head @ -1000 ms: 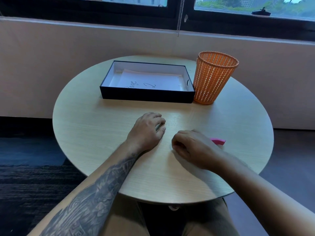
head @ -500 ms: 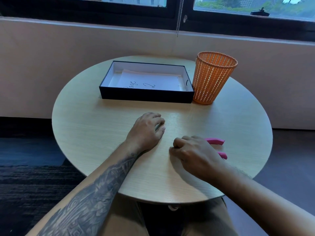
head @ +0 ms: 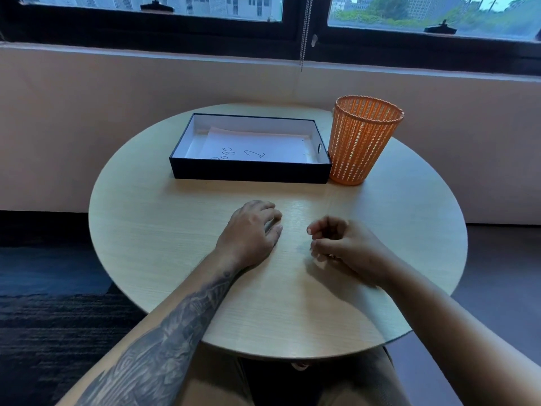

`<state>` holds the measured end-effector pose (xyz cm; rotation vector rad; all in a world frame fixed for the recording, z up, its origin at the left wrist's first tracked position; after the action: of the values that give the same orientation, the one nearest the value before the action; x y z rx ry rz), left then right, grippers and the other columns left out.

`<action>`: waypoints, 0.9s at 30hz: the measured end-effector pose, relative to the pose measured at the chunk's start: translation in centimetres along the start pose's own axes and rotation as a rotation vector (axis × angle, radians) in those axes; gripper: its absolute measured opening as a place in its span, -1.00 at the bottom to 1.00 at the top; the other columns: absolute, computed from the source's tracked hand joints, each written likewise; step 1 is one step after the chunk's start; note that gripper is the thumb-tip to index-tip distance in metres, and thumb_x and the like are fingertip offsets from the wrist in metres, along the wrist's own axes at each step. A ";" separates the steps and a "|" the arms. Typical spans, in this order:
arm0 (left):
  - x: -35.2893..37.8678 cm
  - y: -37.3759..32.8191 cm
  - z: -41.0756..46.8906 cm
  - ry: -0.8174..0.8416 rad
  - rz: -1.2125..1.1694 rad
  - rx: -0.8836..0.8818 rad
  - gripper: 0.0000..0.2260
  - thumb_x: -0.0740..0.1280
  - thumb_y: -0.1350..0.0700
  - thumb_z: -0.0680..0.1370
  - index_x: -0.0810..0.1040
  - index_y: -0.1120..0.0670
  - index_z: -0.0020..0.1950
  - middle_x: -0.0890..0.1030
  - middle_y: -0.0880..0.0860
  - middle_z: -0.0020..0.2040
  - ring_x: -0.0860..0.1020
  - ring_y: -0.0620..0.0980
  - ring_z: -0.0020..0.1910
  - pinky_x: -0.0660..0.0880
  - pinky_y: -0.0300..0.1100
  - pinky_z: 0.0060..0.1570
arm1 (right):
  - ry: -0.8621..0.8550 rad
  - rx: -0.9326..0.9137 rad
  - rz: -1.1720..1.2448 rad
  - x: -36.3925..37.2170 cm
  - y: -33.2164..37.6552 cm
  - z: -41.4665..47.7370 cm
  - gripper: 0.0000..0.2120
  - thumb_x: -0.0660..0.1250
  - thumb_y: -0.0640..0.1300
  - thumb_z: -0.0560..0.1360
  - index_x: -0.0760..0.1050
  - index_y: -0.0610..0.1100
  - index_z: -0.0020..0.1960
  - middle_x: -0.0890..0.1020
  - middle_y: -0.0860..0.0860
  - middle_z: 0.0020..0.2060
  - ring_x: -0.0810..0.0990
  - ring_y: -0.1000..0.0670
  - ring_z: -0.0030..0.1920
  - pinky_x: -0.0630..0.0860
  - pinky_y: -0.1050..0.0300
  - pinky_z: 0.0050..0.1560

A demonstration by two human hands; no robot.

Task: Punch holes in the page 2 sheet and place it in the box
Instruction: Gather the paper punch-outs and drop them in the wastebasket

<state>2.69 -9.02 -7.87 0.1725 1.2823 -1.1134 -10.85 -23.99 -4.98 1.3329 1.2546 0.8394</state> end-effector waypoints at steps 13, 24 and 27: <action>0.1 0.1 0.0 0.002 0.008 0.001 -0.73 0.31 -0.05 0.58 0.61 -0.01 0.23 0.55 -0.05 0.32 0.40 -0.05 0.37 0.29 -0.06 0.35 | -0.009 -0.047 0.098 -0.8 0.2 0.4 -0.92 0.48 -0.14 0.49 0.63 -0.14 -0.09 0.60 0.00 -0.31 0.52 0.07 -0.31 0.50 0.23 -0.24; -1.5 -1.5 3.0 -0.002 -0.121 -0.053 -0.75 0.31 -0.05 0.53 0.63 -0.07 0.17 0.61 -0.15 0.20 0.56 -0.08 0.18 0.48 -0.11 0.17 | -0.125 -0.230 -0.238 -4.0 4.5 0.9 -0.95 0.46 -0.22 0.52 0.64 -0.17 -0.12 0.65 0.04 -0.31 0.57 0.16 -0.30 0.50 0.27 -0.21; -3.2 -4.0 6.9 -0.008 -0.171 -0.009 -0.78 0.34 -0.04 0.56 0.62 -0.08 0.18 0.62 -0.17 0.17 0.58 -0.14 0.11 0.52 -0.13 0.11 | -0.211 -0.320 -0.314 -7.1 7.9 2.0 -0.97 0.47 -0.17 0.51 0.65 -0.12 -0.10 0.68 -0.01 -0.25 0.60 0.09 -0.24 0.55 0.13 -0.15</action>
<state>4.75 -13.75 -1.02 0.0522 1.3133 -1.2529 -8.62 -30.28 3.51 0.9138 1.0753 0.6276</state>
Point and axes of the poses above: each hand's wrist, its own z-axis towards the middle knuckle, its own x-axis out of the palm, y = z × x, the point moved 5 cm from there along z, towards the middle knuckle
